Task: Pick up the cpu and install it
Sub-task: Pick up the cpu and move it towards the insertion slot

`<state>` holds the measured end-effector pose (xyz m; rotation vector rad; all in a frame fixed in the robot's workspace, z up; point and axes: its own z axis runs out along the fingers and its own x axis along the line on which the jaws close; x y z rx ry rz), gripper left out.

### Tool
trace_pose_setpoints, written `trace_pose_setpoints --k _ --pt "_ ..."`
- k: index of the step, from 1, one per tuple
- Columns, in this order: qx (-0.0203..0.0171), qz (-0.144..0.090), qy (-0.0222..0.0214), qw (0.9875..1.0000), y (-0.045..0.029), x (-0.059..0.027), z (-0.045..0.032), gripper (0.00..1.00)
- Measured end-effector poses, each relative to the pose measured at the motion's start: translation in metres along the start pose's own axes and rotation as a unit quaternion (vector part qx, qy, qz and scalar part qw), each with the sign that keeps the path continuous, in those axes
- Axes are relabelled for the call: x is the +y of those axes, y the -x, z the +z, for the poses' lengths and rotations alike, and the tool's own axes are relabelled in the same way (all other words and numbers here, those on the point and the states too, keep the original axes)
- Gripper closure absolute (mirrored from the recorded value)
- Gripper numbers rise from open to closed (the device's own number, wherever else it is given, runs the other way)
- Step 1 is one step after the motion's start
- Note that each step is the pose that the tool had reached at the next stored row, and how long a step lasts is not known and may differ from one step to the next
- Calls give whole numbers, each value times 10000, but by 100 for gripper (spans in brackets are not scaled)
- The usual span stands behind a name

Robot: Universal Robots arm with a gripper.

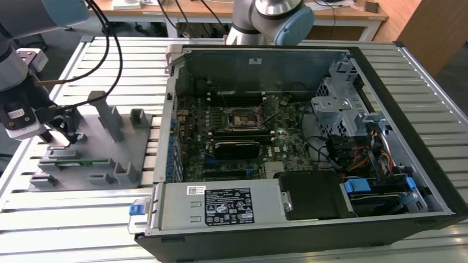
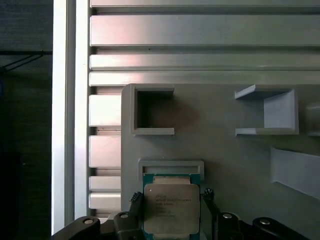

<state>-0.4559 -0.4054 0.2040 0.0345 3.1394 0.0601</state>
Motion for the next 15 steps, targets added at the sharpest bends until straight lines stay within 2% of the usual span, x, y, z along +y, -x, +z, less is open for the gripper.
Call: trace_pose_setpoints --k 15 --pt "-2 0 1 10000 0 10 -156 46"
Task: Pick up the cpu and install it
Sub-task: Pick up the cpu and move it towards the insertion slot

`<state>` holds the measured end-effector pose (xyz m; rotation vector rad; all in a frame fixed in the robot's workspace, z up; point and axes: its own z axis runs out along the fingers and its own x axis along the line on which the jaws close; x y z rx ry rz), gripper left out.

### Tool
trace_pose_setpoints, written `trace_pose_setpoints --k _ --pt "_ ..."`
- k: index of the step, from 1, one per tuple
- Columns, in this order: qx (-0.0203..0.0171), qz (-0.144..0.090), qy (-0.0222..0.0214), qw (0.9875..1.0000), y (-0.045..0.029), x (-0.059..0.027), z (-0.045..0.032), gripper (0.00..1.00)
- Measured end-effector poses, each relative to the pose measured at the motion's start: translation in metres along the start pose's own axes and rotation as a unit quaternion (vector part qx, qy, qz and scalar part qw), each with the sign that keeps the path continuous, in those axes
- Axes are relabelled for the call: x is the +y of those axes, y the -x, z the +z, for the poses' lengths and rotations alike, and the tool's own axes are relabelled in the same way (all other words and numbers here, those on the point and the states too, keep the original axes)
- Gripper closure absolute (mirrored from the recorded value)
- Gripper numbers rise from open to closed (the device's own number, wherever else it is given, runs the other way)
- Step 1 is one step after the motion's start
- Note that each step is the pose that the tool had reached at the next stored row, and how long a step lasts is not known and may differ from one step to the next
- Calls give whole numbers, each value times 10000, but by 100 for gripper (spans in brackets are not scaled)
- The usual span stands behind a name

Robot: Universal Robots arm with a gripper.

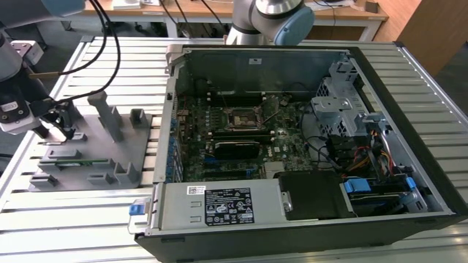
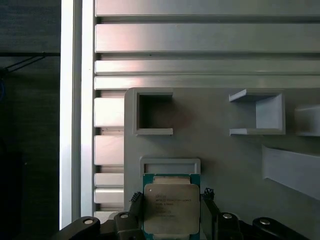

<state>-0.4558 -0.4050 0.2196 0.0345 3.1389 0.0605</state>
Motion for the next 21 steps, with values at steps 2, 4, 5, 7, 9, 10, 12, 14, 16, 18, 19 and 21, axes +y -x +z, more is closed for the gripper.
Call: trace_pose_setpoints --k 2,4,5,7,9,10,12,14,16,18,19,21 --pt "0 0 -2 10000 0 2 -18 46" --pt "0 0 -2 10000 0 3 -40 46" --pt "0 0 -2 10000 0 4 -47 46" --pt "-1 0 -3 10000 0 7 -56 46" --pt "0 0 -5 10000 0 7 -69 46" --pt "0 0 -5 10000 0 8 -74 46" --pt "0 0 -5 10000 0 9 -91 46" --pt "-1 0 -4 10000 0 10 -106 46" --pt "0 0 -5 10000 0 10 -118 46" --pt "-1 0 -5 10000 0 11 -129 46" --pt "-1 0 -4 10000 0 11 -132 46" --pt "-1 0 -4 10000 0 11 -138 46"
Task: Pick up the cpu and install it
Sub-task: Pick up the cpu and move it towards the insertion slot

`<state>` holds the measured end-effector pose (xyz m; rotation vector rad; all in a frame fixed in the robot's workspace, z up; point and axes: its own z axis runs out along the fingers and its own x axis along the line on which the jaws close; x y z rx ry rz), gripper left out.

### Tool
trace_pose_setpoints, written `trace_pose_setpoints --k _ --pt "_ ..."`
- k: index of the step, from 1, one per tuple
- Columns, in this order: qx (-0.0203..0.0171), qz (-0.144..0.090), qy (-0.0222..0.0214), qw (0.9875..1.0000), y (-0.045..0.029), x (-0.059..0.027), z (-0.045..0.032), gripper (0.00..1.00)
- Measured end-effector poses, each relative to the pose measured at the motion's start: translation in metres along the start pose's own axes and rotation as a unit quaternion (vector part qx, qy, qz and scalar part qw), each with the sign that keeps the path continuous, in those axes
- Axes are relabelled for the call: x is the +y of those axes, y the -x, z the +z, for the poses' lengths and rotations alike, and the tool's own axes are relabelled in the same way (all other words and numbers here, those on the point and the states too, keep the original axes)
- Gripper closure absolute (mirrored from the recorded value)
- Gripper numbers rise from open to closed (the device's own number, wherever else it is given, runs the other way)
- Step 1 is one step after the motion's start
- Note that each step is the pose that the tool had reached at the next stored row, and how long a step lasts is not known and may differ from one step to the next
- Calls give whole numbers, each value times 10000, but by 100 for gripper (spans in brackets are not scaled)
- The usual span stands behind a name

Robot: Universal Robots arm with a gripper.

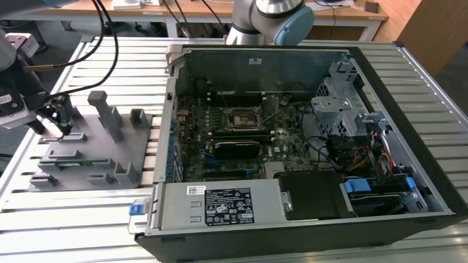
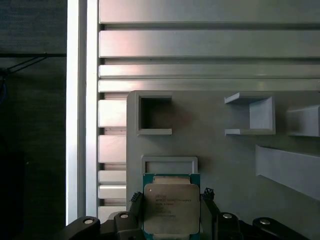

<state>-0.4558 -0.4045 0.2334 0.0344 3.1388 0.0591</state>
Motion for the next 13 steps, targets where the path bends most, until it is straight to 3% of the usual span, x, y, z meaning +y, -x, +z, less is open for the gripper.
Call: trace_pose_setpoints --k 13 --pt "1 0 0 10000 0 2 -52 46"
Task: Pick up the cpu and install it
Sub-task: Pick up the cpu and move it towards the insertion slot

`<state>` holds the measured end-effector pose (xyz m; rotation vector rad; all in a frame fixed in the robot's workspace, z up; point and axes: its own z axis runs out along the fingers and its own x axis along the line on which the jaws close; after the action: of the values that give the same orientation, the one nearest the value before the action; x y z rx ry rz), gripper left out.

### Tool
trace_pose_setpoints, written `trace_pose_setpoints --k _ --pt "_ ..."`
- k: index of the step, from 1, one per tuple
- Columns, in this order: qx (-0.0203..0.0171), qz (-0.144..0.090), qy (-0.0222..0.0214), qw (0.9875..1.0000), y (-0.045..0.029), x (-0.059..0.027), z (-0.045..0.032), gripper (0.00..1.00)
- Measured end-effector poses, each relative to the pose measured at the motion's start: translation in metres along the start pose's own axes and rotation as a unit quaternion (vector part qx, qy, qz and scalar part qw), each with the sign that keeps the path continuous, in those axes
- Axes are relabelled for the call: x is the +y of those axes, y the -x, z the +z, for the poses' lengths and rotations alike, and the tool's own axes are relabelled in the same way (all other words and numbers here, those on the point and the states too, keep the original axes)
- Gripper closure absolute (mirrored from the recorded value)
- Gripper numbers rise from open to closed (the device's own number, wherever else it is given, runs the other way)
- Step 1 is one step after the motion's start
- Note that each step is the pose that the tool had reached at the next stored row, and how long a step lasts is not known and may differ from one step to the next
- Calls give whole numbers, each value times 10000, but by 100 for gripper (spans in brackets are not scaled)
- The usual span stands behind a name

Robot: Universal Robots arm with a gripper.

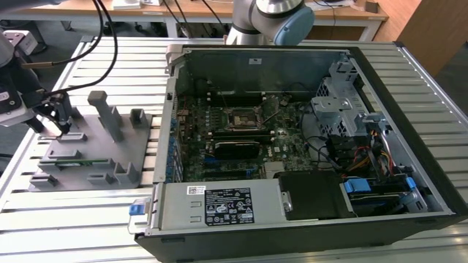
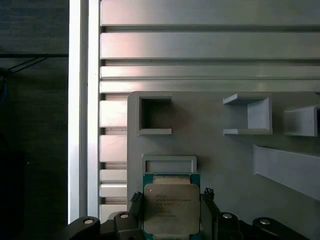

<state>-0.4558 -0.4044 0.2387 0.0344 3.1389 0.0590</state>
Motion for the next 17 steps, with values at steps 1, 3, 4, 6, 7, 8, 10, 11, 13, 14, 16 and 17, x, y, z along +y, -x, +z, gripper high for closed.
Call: trace_pose_setpoints --k 1,3,4,6,7,8,10,11,13,14,16,17 --pt "-1 0 0 10000 0 0 -2 46" --pt "0 0 0 10000 0 1 -8 46" --pt "0 0 0 10000 0 2 -11 46" --pt "0 0 0 10000 0 4 -16 46" --pt "-1 0 -1 10000 0 5 -18 46" --pt "-1 0 -2 10000 0 6 -21 46" --pt "0 0 -3 10000 0 8 -25 46" --pt "0 0 -3 10000 0 9 -27 46" --pt "-1 0 -3 10000 0 11 -31 46" --pt "0 0 -4 10000 0 11 -34 46" --pt "0 0 -4 10000 0 12 -41 46" --pt "0 0 -4 10000 0 13 -44 46"
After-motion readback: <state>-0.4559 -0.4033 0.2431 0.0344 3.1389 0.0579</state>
